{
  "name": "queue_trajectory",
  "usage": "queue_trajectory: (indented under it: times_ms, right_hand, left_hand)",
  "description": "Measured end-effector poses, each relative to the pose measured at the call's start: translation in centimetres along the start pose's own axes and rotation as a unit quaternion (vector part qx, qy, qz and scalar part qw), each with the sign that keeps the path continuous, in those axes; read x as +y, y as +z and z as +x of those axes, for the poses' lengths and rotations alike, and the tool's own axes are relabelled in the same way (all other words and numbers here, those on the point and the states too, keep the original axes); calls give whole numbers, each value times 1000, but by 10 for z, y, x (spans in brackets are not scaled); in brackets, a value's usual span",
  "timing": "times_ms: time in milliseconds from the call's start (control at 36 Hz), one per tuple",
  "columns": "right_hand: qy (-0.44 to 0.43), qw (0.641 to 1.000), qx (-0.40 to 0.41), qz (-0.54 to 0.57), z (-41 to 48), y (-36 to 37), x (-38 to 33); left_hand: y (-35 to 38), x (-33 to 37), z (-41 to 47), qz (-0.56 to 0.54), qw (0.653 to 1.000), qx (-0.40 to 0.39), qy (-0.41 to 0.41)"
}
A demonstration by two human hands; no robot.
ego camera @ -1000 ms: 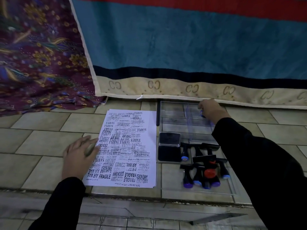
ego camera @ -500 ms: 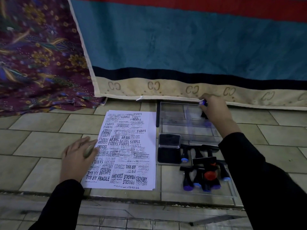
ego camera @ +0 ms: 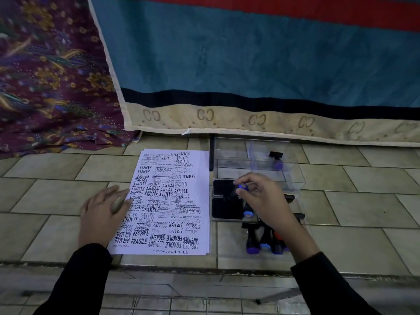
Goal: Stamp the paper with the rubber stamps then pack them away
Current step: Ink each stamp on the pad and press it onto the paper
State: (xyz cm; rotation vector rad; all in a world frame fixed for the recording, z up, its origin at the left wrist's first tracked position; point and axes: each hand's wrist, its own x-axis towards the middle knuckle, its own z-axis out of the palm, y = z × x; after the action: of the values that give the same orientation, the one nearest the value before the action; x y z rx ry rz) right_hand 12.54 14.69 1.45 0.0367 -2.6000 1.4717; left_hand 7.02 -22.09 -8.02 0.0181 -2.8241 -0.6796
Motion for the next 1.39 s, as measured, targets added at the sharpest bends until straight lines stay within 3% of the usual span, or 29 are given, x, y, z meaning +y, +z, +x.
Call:
queue_trajectory:
  times_ms: [139, 389, 1139, 1389]
  right_hand:
    - [-81, 986, 3, -145, -6, 13, -2]
    - [-105, 969, 2, -222, -12, 34, 0]
    - [-75, 976, 13, -205, -17, 36, 9]
    - [-97, 986, 32, -134, -11, 39, -3]
  left_hand:
    - [0, 0, 0, -4, 1000, 2, -4]
    - [0, 0, 1, -4, 1000, -2, -6]
    - [2, -1, 1, -1, 1000, 3, -3]
    - [4, -4, 2, 9, 1000, 3, -4]
